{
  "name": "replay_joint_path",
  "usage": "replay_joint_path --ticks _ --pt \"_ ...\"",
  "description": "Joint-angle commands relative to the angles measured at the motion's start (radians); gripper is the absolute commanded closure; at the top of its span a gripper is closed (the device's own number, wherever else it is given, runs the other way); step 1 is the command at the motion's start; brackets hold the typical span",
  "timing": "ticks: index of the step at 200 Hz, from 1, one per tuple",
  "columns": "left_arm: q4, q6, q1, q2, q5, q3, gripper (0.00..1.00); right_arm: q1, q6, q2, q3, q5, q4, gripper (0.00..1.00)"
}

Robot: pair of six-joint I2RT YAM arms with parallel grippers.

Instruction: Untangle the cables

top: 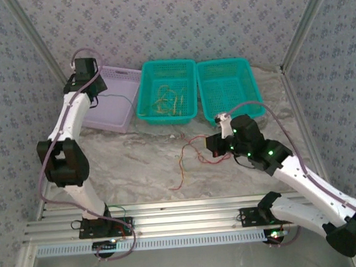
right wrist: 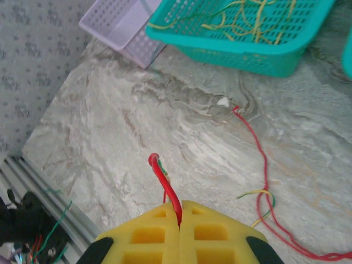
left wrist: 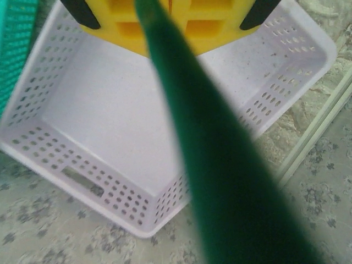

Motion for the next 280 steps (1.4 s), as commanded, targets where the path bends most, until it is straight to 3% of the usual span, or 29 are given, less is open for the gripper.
replay_joint_path --ticks 1,17,23,43,61,69,85,89,93,124,193,228,280 --pt "-0.048 0.021 0.007 0.065 -0.003 0.047 0.87 0.048 -0.067 0.039 0.072 0.035 -0.012 0.80" --pt "-0.037 0.010 0.007 0.076 0.020 0.029 0.76 0.076 -0.077 0.058 0.091 0.035 -0.009 0.59" --pt "-0.028 0.004 0.007 0.073 0.022 0.016 0.62 0.085 -0.080 0.061 0.093 0.018 0.000 0.54" --pt "-0.020 -0.007 0.007 0.064 0.052 -0.007 0.42 0.121 -0.081 0.082 0.106 -0.028 0.026 0.45" --pt "-0.010 -0.024 0.007 0.034 0.074 -0.034 0.32 0.154 -0.082 0.110 0.114 -0.083 0.043 0.39" --pt "-0.001 -0.037 0.007 0.011 0.085 -0.049 0.20 0.169 -0.083 0.127 0.122 -0.095 0.040 0.37" --pt "-0.008 -0.063 0.005 -0.042 0.109 -0.065 0.12 0.194 -0.083 0.157 0.136 -0.122 0.038 0.35" --pt "-0.005 -0.069 0.005 -0.058 0.112 -0.069 0.03 0.199 -0.086 0.164 0.137 -0.134 0.042 0.34" --pt "-0.005 -0.074 0.001 -0.074 0.113 -0.074 0.01 0.205 -0.089 0.171 0.140 -0.144 0.045 0.34" --pt "-0.025 -0.125 -0.017 -0.238 0.079 -0.128 0.00 0.241 -0.055 0.239 0.120 -0.213 0.111 0.36" --pt "-0.099 -0.205 -0.025 -0.627 0.019 -0.363 0.00 0.335 0.050 0.582 0.187 -0.345 0.268 0.41" --pt "-0.182 -0.168 -0.023 -0.782 0.000 -0.411 0.00 0.426 0.091 0.750 0.271 -0.342 0.336 0.41" --pt "-0.170 -0.153 -0.024 -0.957 -0.021 -0.537 0.00 0.516 0.099 0.895 0.397 -0.331 0.346 0.41"
